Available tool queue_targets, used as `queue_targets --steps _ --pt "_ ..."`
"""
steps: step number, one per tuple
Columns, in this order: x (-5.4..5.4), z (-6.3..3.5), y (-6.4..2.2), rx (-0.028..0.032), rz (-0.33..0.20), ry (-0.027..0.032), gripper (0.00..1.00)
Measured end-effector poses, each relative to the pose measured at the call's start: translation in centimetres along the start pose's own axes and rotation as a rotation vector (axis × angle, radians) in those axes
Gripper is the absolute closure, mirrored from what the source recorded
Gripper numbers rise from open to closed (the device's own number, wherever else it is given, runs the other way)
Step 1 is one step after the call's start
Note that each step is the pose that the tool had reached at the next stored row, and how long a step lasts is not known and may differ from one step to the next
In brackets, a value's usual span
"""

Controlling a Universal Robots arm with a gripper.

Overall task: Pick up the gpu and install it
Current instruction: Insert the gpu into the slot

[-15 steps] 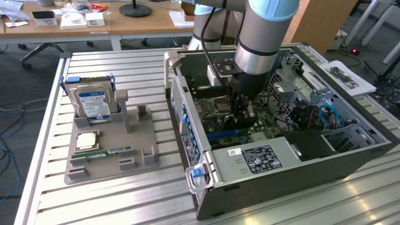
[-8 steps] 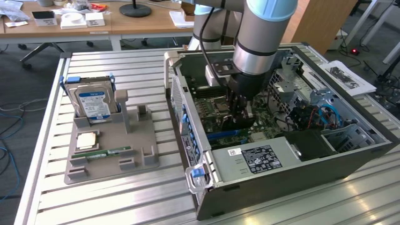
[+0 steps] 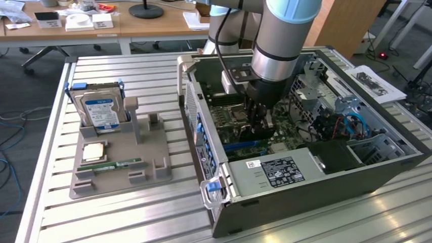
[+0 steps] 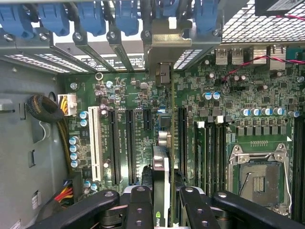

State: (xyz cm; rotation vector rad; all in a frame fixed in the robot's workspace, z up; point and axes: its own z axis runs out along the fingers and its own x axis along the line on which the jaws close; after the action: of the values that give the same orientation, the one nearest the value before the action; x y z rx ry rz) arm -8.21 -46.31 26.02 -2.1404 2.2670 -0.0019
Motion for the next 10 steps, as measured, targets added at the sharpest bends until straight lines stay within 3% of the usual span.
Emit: queue_targets --steps 10 --pt "0.03 0.02 0.35 0.0001 0.0 0.0 0.73"
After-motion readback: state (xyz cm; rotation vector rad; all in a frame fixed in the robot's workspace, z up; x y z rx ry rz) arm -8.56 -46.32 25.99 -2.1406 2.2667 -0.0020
